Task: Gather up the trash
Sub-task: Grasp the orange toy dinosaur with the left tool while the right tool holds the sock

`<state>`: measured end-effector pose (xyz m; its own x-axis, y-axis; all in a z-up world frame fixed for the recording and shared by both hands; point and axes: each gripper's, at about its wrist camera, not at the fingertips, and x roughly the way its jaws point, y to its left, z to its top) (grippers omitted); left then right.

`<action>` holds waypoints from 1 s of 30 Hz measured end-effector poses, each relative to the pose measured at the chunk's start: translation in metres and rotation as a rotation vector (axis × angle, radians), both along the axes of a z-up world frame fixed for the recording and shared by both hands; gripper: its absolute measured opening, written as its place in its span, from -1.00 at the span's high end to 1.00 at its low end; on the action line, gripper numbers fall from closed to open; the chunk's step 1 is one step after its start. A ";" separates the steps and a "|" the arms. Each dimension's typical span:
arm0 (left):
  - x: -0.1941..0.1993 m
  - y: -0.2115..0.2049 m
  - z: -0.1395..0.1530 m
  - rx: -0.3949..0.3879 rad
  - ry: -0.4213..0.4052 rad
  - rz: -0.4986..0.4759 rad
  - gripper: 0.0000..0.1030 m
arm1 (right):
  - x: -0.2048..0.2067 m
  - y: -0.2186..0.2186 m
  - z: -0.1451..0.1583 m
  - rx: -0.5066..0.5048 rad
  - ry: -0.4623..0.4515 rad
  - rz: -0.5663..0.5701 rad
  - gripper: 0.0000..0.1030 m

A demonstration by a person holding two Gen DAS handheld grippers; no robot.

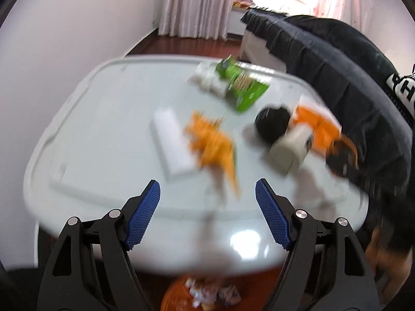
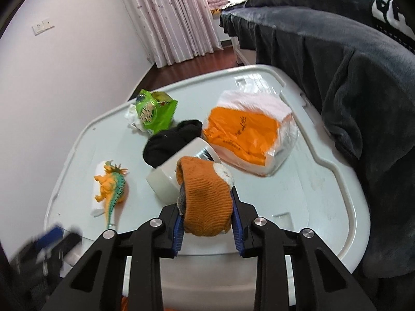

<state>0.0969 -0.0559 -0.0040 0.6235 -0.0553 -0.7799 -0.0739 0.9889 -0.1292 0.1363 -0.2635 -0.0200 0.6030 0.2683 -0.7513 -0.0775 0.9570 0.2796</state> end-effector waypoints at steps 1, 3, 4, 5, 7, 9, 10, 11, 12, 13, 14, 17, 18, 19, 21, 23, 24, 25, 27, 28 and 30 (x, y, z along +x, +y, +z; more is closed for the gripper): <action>0.012 -0.002 0.001 -0.014 -0.005 -0.015 -0.45 | 0.000 0.000 0.001 0.008 -0.002 0.001 0.41; 0.036 -0.005 0.000 -0.023 -0.004 -0.022 -0.45 | -0.001 -0.002 0.002 0.016 -0.001 0.000 0.41; 0.042 -0.006 -0.001 -0.023 -0.001 -0.030 -0.45 | -0.001 -0.003 0.003 0.024 -0.001 -0.005 0.41; 0.050 -0.008 -0.004 -0.017 0.004 -0.038 -0.45 | -0.001 -0.004 0.003 0.033 -0.001 -0.008 0.41; 0.068 -0.011 -0.013 0.024 0.031 -0.041 -0.45 | 0.000 -0.006 0.005 0.046 -0.002 -0.010 0.41; 0.077 -0.012 -0.025 0.030 0.065 -0.046 -0.45 | -0.001 -0.006 0.007 0.051 -0.007 -0.008 0.40; 0.082 -0.012 -0.031 0.029 0.084 -0.046 -0.45 | -0.001 -0.005 0.007 0.051 -0.009 -0.005 0.40; 0.085 -0.011 -0.035 0.029 0.095 -0.046 -0.45 | -0.001 -0.005 0.008 0.053 -0.010 -0.002 0.40; 0.088 -0.011 -0.039 0.029 0.106 -0.049 -0.45 | -0.001 -0.005 0.009 0.055 -0.012 0.000 0.40; 0.090 -0.012 -0.042 0.032 0.110 -0.055 -0.45 | -0.002 -0.004 0.009 0.054 -0.014 0.001 0.40; 0.094 -0.016 -0.044 0.044 0.109 -0.066 -0.45 | -0.002 -0.004 0.009 0.051 -0.015 0.000 0.40; 0.101 -0.023 -0.047 0.057 0.106 -0.098 -0.45 | 0.000 -0.004 0.007 0.053 -0.007 -0.001 0.40; 0.104 -0.026 -0.048 0.065 0.104 -0.108 -0.45 | 0.000 -0.004 0.006 0.052 -0.005 -0.004 0.40; 0.106 -0.027 -0.049 0.070 0.103 -0.112 -0.45 | 0.001 -0.004 0.005 0.049 0.000 -0.004 0.40; 0.104 -0.025 -0.051 0.066 0.100 -0.120 -0.45 | 0.001 -0.004 0.004 0.047 0.004 -0.005 0.40; 0.097 -0.022 -0.052 0.084 0.096 -0.122 -0.45 | 0.002 -0.004 0.003 0.048 0.006 -0.005 0.40; 0.094 -0.020 -0.054 0.098 0.097 -0.125 -0.45 | 0.003 -0.003 0.003 0.049 0.006 -0.004 0.40; 0.092 -0.019 -0.056 0.117 0.099 -0.129 -0.45 | 0.003 -0.002 0.003 0.049 0.004 -0.002 0.40; 0.090 -0.019 -0.061 0.148 0.106 -0.141 -0.45 | 0.002 -0.001 0.004 0.048 0.001 0.002 0.40; 0.088 -0.019 -0.063 0.165 0.103 -0.145 -0.45 | 0.002 -0.001 0.004 0.047 -0.001 0.004 0.40; 0.088 -0.022 -0.065 0.183 0.094 -0.156 -0.45 | 0.002 -0.001 0.003 0.044 -0.001 0.004 0.40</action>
